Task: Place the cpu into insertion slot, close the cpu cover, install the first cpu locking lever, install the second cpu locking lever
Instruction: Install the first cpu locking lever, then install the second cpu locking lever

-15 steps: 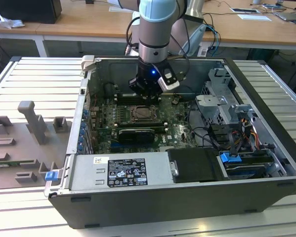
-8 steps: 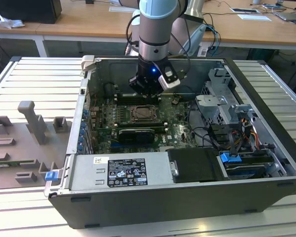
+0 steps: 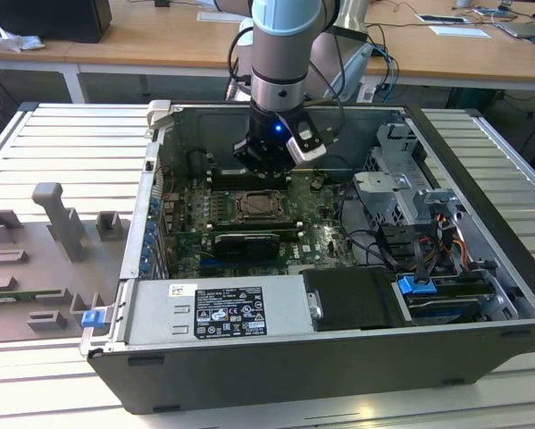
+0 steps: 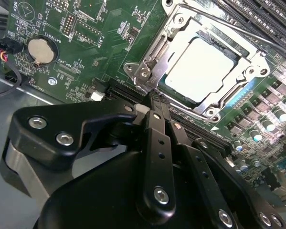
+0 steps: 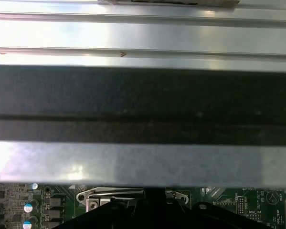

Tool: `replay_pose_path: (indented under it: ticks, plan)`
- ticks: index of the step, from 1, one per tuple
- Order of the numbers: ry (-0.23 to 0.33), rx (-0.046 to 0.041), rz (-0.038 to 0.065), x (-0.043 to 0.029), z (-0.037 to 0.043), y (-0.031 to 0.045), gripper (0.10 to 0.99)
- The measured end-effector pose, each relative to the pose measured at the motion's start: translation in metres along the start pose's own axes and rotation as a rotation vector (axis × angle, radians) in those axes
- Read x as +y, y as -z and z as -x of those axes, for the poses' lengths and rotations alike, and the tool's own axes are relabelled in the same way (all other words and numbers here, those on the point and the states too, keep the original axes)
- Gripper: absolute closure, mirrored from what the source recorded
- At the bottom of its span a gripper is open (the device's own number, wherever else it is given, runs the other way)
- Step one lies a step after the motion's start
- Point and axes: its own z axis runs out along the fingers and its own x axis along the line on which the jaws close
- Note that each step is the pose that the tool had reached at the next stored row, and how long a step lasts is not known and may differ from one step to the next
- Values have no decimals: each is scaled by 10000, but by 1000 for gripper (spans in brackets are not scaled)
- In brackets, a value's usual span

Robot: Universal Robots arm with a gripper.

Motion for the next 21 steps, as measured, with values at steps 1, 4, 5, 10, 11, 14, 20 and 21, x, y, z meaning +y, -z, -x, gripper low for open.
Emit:
replay_pose_path:
  ticks: [1, 4, 5, 10, 11, 14, 20, 21]
  plan:
    - [0, -1, 0, -2, 0, 0, 980]
    - [0, 0, -1, -9, 0, 1, 980]
    - [1, 0, -1, -13, 0, 1, 980]
    - [1, 0, 0, -39, -1, 3, 980]
    - [0, 0, 0, -43, -1, 4, 980]
    - [-2, 0, -1, -47, -1, 4, 980]
    - [-1, 0, 0, -38, 1, 127, 980]
    - [0, -1, 0, -34, 1, 170, 980]
